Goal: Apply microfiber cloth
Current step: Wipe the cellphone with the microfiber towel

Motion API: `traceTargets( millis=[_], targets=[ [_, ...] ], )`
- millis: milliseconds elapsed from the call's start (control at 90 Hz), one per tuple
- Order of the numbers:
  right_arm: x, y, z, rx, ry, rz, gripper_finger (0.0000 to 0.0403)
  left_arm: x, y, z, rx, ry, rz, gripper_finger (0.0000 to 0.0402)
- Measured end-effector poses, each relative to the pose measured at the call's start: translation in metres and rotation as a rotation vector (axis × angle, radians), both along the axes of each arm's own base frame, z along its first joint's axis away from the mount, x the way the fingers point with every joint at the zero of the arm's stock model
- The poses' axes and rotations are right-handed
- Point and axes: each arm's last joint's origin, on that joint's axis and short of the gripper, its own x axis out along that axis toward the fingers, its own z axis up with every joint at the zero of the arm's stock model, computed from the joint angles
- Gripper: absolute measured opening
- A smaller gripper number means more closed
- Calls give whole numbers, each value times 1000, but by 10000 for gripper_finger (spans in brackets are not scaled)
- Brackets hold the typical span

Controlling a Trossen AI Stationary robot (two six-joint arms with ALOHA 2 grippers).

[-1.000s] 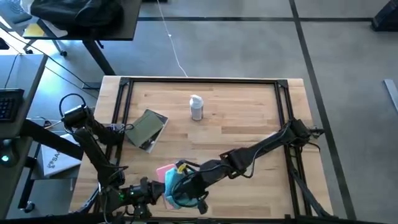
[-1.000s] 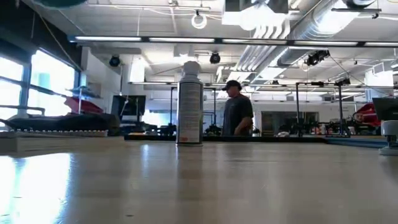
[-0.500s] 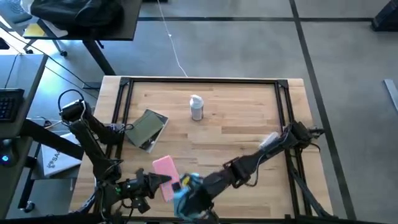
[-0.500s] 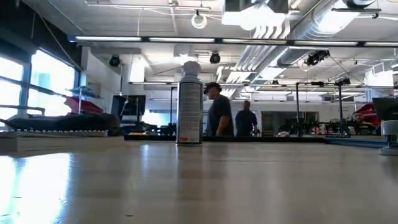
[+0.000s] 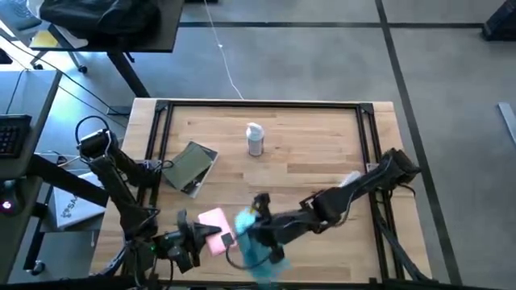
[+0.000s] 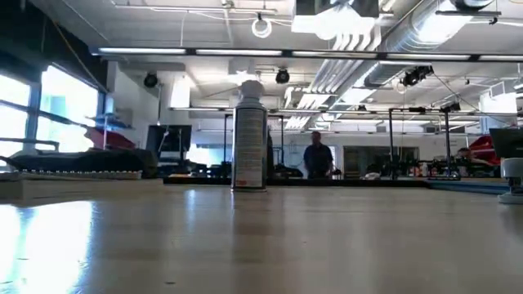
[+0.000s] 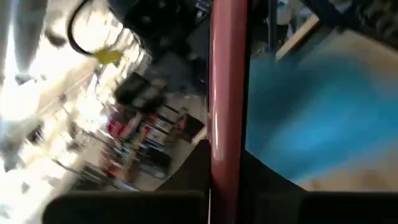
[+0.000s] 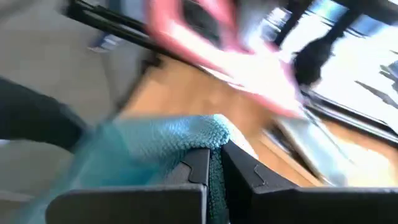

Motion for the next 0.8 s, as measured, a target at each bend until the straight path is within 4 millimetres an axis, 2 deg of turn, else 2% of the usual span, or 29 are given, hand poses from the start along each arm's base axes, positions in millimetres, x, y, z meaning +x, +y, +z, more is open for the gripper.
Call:
traceTargets(
  millis=[100, 233, 344, 456, 544, 667, 800],
  targets=[
    [3, -13, -22, -13, 117, -68, 0, -2, 6, -13, -99, -14, 8, 7],
    [5, -28, -53, -21, 182, -137, 0, -5, 16, -33, -228, -37, 31, 7],
    [4, -45, -93, -3, 247, -230, 0, -8, 28, -45, -362, -69, 52, 7],
    [7, -67, -125, 39, 226, -315, 0, -12, 39, -59, -570, -104, 57, 7],
    [6, -86, -144, 43, 210, -382, 0, -13, 47, -75, -792, -59, 1, 7],
    [7, -117, -156, -49, 175, -523, 0, -13, 56, -101, -1083, 57, -20, 7],
    [11, -156, -153, -166, 144, -629, 0, -18, 64, -120, -1242, 97, 34, 7]
  ],
)
